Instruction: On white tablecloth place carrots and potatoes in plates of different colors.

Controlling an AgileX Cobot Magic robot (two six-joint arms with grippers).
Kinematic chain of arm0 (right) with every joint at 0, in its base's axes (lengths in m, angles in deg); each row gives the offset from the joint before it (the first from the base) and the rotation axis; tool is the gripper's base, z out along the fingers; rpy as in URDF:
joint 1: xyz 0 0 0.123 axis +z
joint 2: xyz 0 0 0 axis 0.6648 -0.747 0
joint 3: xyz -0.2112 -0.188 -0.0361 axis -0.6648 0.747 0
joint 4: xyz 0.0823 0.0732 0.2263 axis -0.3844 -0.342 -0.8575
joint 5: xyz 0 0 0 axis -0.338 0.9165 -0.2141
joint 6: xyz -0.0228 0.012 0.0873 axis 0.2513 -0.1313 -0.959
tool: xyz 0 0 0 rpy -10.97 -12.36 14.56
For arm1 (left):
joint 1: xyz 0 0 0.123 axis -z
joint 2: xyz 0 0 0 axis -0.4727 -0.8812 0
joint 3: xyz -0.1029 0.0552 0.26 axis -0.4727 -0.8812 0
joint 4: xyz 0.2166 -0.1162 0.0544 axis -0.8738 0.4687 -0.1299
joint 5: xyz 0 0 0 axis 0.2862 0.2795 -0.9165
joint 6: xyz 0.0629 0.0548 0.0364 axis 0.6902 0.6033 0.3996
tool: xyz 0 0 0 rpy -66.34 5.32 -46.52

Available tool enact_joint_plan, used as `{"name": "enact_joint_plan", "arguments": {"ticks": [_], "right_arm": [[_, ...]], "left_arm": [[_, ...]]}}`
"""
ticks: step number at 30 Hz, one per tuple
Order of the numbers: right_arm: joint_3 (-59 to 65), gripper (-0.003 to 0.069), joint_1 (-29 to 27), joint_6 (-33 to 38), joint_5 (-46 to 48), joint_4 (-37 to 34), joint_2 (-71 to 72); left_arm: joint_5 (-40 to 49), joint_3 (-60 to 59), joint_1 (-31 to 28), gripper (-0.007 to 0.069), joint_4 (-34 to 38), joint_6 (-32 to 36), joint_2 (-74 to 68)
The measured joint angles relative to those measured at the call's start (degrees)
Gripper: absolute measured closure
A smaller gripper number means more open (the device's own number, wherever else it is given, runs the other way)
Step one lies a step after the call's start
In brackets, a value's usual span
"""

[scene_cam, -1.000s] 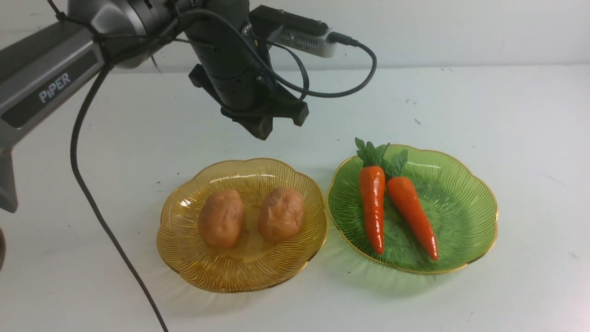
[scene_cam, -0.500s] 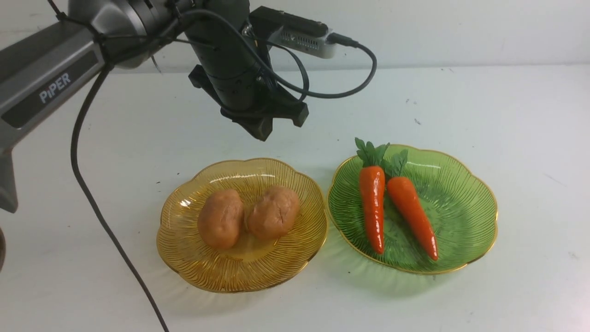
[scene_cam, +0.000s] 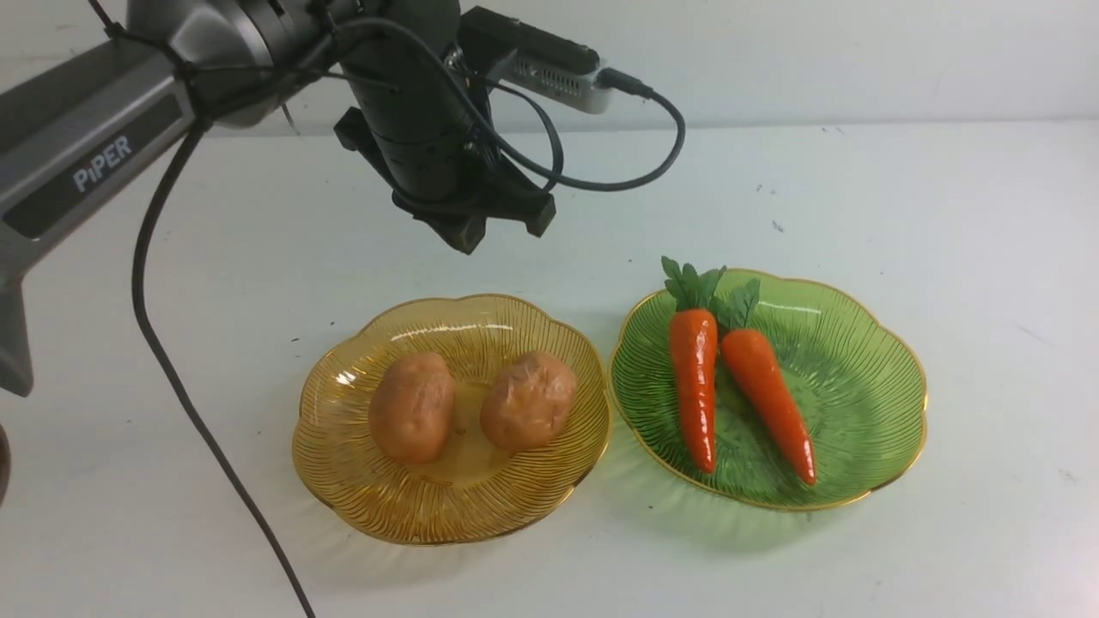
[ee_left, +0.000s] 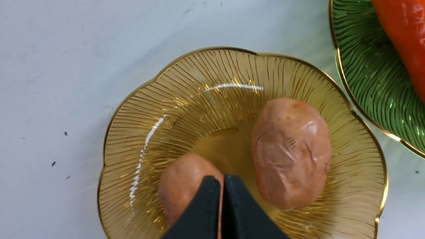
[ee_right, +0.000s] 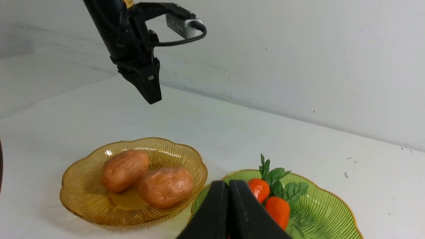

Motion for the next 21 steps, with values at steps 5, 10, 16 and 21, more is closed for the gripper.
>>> {"name": "enact_joint_plan", "arguments": {"ticks": [5,10,16,21], "right_arm": [[8.72,0.0674,-8.73,0.0,0.13,-1.06,5.83],[10.56,0.0674,-14.48,0.0,0.92,-2.25,7.3],[10.56,0.0674,-20.49,0.0,0.85,-5.55,7.3],[10.56,0.0674,-21.73,0.0,0.91,-5.55,7.3]], "left_arm": [[0.05,-0.07,0.0,0.0628,-0.8,0.11,1.06],[0.05,-2.09,0.0,0.0628,-0.75,0.63,5.84],[0.12,-9.62,0.0,0.0628,-1.22,2.78,16.32],[0.24,-18.87,0.0,0.0628,-2.81,3.15,28.71]]}}
